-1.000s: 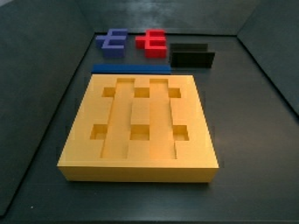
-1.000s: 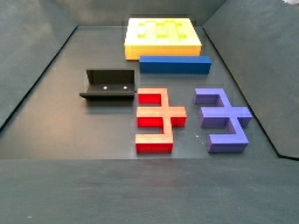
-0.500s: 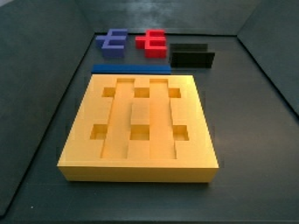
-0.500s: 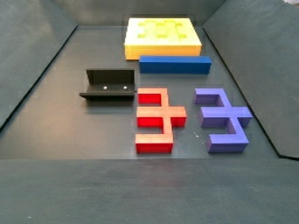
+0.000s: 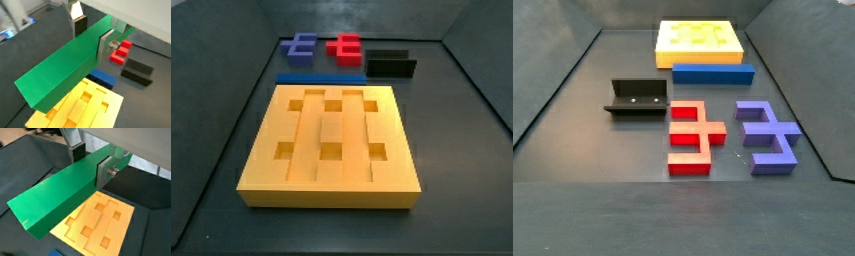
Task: Pick up the green object. Move up. Move to above the board. Insert the green object.
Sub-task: Move to above the board, then insert the green object.
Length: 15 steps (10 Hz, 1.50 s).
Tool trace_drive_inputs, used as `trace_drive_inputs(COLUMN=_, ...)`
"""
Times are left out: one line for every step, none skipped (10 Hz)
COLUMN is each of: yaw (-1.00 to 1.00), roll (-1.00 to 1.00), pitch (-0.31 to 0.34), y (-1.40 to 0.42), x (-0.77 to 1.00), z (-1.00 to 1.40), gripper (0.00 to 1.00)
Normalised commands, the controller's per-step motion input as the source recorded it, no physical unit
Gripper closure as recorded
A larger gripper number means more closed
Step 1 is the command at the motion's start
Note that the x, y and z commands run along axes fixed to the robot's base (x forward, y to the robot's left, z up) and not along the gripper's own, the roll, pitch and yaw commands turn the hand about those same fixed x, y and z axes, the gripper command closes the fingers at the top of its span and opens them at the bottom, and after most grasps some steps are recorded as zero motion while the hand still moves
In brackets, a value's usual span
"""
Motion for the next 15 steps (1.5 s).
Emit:
trace_drive_inputs(yaw=0.87, roll=0.07, pitch=0.253, y=-0.03, x=0.07, z=0.03, gripper=1.0)
trace_drive_inputs(yaw=0.52, roll=0.06, pitch=0.212, y=-0.03, x=0.08, z=0.03, gripper=1.0)
trace_drive_inputs(yaw=0.27, roll=0.06, pitch=0.169, y=-0.03, x=0.07, z=0.03, gripper=1.0)
trace_drive_inputs(yaw=0.0, roll=0.0, pitch=0.0, y=-0.03, x=0.03, z=0.0, gripper=1.0)
trace_drive_inputs(yaw=0.0, roll=0.0, pitch=0.0, y=0.0, x=0.0, z=-0.02, gripper=1.0)
trace_drive_inputs(yaw=0.0, roll=-0.09, pitch=-0.011, y=0.01, x=-0.03, z=-0.19, gripper=1.0)
trace_drive_inputs(yaw=0.0, roll=-0.11, pitch=-0.034, y=0.0, x=-0.06, z=-0.19, gripper=1.0)
trace_drive_inputs(yaw=0.0, roll=-0.12, pitch=-0.031, y=0.0, x=-0.04, z=-0.23, gripper=1.0)
trace_drive_inputs(yaw=0.0, roll=-0.13, pitch=-0.024, y=0.0, x=-0.01, z=-0.24, gripper=1.0)
trace_drive_inputs(yaw=0.0, roll=-0.12, pitch=-0.016, y=0.0, x=0.0, z=-0.24, gripper=1.0)
trace_drive_inputs(yaw=0.0, roll=-0.12, pitch=-0.014, y=0.0, x=0.0, z=-0.24, gripper=1.0)
trace_drive_inputs(yaw=0.0, roll=-0.11, pitch=-0.007, y=0.0, x=0.0, z=-0.25, gripper=1.0)
trace_drive_inputs(yaw=0.0, roll=-0.1, pitch=0.0, y=0.0, x=0.0, z=-0.23, gripper=1.0)
trace_drive_inputs(yaw=0.0, roll=-0.1, pitch=0.0, y=0.0, x=0.0, z=-0.17, gripper=1.0)
trace_drive_inputs(yaw=0.0, roll=-0.09, pitch=0.0, y=0.0, x=0.0, z=-0.15, gripper=1.0)
